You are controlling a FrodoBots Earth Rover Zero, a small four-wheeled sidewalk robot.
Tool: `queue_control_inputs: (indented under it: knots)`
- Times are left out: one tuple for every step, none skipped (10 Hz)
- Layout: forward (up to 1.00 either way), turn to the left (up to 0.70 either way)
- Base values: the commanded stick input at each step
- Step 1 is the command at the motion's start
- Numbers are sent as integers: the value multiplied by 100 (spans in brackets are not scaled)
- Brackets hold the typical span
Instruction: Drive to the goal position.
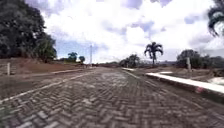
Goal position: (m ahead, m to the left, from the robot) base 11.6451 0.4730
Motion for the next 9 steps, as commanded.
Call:
queue_control_inputs:
  knots:
    - [100,0]
    - [100,0]
    - [100,0]
    - [100,0]
    - [100,0]
    - [100,0]
    - [100,0]
    - [100,0]
    - [100,0]
